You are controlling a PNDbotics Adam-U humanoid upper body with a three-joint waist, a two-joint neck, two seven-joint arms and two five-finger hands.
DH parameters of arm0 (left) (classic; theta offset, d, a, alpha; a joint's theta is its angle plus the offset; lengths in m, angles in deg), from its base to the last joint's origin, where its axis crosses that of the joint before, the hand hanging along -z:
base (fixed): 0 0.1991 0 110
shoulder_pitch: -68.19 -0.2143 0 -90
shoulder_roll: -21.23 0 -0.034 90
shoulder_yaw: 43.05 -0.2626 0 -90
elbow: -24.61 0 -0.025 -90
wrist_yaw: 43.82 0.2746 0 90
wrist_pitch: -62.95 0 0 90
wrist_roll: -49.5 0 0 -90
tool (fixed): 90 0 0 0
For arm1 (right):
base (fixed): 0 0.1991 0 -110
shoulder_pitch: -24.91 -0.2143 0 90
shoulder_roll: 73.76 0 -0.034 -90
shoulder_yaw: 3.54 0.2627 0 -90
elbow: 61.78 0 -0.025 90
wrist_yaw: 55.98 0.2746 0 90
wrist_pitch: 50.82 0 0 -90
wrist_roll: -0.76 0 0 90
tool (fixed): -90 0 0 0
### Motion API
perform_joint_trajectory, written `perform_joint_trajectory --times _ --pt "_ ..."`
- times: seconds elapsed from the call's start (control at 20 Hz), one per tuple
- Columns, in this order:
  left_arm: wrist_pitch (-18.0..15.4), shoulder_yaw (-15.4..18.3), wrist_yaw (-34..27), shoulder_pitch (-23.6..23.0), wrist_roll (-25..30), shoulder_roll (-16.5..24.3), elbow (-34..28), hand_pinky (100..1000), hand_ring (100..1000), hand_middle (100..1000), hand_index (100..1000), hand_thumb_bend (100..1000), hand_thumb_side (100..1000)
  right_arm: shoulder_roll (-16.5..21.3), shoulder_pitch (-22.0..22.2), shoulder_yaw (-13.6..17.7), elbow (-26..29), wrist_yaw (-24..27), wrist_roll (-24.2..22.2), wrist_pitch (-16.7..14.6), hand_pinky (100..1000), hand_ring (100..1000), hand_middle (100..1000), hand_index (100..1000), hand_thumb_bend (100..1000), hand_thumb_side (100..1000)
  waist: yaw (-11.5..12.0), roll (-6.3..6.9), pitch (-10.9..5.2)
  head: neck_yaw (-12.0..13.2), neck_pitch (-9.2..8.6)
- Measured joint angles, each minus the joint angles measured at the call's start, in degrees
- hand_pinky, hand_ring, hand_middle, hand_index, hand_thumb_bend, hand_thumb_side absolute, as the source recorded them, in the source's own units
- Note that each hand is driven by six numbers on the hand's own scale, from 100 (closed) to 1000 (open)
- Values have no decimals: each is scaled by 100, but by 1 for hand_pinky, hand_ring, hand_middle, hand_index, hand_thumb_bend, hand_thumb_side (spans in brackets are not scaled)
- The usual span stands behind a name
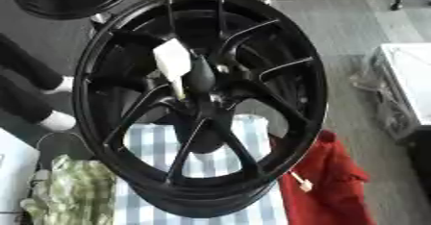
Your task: Pull the pin out of the wheel hub.
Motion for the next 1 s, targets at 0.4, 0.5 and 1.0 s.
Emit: perform_joint_trajectory --times 0.4,0.5,1.0 --pt "0 0 0 -5 0 0 0 679 772 711 756 277 718 -160 -108 11 248 229 356 6 921 849 754 796 316 353 -8 2 0 0 2" --pt "0 0 0 -5 0 0 -1 679 772 711 755 277 717 -316 -184 -78 597 770 625 32 923 843 756 798 235 371 8 7 -1 -4 3" --pt "-19 -18 0 111 20 -17 -46 679 773 711 755 276 711 -1228 -716 -953 1931 2630 1324 -23 921 824 761 781 292 325 101 45 -5 -56 3"
